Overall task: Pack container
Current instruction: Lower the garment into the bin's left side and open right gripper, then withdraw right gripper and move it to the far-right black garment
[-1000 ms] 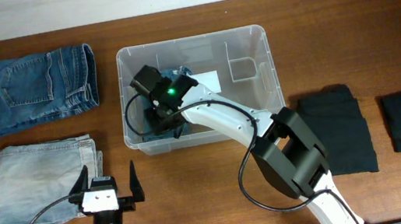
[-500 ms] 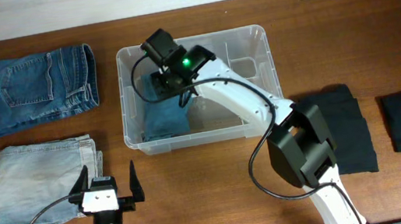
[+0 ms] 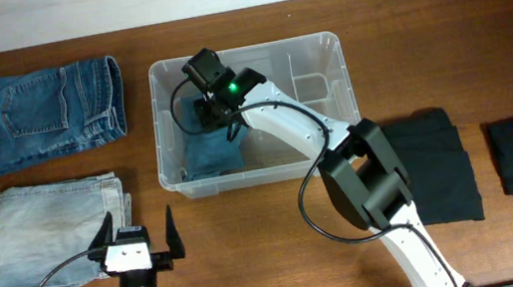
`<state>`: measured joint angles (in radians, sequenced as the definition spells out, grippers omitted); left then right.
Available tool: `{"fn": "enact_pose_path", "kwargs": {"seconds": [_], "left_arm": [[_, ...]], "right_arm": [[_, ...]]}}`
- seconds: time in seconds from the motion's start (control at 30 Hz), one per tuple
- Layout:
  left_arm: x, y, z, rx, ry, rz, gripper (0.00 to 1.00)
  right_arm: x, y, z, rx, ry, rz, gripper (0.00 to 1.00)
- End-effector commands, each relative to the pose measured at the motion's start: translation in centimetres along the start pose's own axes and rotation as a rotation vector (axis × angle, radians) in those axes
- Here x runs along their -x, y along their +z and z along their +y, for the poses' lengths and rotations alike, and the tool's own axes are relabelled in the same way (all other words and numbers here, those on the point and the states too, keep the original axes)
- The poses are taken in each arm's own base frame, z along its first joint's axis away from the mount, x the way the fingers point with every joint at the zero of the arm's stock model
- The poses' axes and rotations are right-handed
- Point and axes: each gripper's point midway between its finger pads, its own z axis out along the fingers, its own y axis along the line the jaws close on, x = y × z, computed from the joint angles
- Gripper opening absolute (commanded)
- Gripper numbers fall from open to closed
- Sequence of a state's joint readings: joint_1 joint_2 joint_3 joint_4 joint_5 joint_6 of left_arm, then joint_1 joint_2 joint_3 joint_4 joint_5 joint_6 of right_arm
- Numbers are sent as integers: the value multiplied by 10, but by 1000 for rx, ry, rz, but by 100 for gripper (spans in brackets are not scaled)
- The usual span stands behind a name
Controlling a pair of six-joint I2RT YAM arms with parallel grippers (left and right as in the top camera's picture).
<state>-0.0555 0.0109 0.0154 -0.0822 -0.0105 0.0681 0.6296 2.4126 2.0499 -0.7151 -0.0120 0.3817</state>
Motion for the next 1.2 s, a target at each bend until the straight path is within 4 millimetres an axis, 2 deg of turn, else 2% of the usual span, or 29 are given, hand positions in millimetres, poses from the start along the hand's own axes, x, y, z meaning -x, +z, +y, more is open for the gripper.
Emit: {"fn": "enact_pose_path", "kwargs": {"seconds": [0.0,0.1,0.17,0.27,0.4,0.47,0.53,0.6,0.67,0.7,0.83,0.97,1.03,1.07,1.1,1.17], "left_arm": [[-2,0,0,-1,12,1,99],[-2,0,0,-1,12,1,99],[-2,0,0,-1,12,1,99],[-2,0,0,-1,12,1,99],[-2,0,0,-1,12,1,99],[-2,0,0,-1,12,1,99],[-2,0,0,-1,12,1,99],[-2,0,0,-1,12,1,99],[-2,0,0,-1,12,1,99],[-2,0,0,-1,12,1,99],[-2,0,0,-2,12,1,99],[-2,0,0,-1,12,1,99],[-2,0,0,-1,12,1,99],[-2,0,0,-1,12,1,100],[-2,0,0,-1,12,1,99],[-2,0,0,-1,12,1,99]], "right_arm": [[-2,6,4,4,-16,5,7],[-3,6,5,4,-32,8,7],[8,-5,11,18,-79,-29,7],[26,-32,18,35,-90,-76,11],[56,-91,27,54,-99,-149,18],[73,-132,25,32,-94,-200,29],[86,-172,14,-22,-79,-249,45],[95,-214,-3,-96,-60,-297,59],[99,-255,-26,-177,-34,-337,67],[97,-291,-50,-252,-6,-361,71],[80,-353,-109,-383,74,-365,79],[52,-394,-178,-496,230,-324,87],[33,-407,-211,-548,319,-283,89],[24,-411,-226,-569,359,-258,91],[20,-413,-242,-569,387,-244,99],[13,-412,-261,-532,442,-220,99]]}}
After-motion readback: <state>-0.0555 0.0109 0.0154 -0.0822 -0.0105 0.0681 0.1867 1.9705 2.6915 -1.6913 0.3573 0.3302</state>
